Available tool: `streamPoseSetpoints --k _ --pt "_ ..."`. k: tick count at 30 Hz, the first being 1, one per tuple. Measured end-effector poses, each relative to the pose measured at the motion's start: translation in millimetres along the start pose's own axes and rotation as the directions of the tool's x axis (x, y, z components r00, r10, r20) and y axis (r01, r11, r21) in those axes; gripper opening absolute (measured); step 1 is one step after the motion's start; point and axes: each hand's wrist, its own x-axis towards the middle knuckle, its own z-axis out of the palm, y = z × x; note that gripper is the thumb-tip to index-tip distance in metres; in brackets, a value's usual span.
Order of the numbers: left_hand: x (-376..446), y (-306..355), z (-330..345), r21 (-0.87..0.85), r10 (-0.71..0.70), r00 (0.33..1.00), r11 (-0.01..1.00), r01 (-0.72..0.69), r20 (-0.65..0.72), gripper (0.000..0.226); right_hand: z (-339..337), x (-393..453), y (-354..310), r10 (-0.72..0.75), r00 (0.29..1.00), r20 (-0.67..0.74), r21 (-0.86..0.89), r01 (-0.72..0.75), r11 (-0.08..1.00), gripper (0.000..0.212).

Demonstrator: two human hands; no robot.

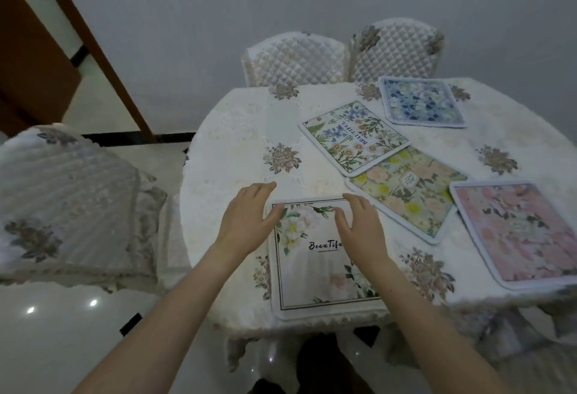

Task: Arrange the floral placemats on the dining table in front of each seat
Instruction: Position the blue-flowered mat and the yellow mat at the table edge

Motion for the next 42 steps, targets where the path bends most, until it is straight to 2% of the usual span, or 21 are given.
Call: streamPoseSetpoints --k 6,18,22,28,32,34,38,42 --pt "75 5 18 0.0 0.119 0.99 0.993 -0.119 0.079 0.05 3 35 6 0.108 0.991 -0.078 0.02 -0.107 0.994 0.041" --pt "278 20 81 -0.007 0.244 0.948 0.969 -0.247 0.203 0.054 3 181 61 0.322 0.929 -0.18 0.139 -0.3 0.944 0.042" --pt "340 17 106 -0.037 0.202 0.946 0.979 -0.199 0.254 0.058 8 224 81 0.4 0.89 -0.219 0.141 -0.376 0.916 0.045" --pt "401 -1 156 -0.084 0.125 0.937 0.991 -0.103 0.325 0.07 32 270 109 0.624 0.758 -0.192 0.06 -0.625 0.778 0.067" --pt "427 -20 184 0.045 0.021 0.934 0.998 -0.04 0.358 0.085 46 282 119 0.769 0.627 -0.125 0.048 -0.77 0.636 0.073" --pt "434 -28 194 0.098 -0.06 0.926 0.995 0.025 0.373 0.09 52 283 121 0.794 0.594 -0.128 0.07 -0.793 0.605 0.073" --pt "443 -33 206 0.142 -0.193 0.908 0.979 0.15 0.372 0.071 57 285 127 0.803 0.575 -0.158 0.201 -0.777 0.596 0.059" --pt "454 -42 206 0.097 -0.21 0.915 0.977 0.187 0.346 0.05 57 291 135 0.841 0.517 -0.16 0.403 -0.743 0.534 0.03"
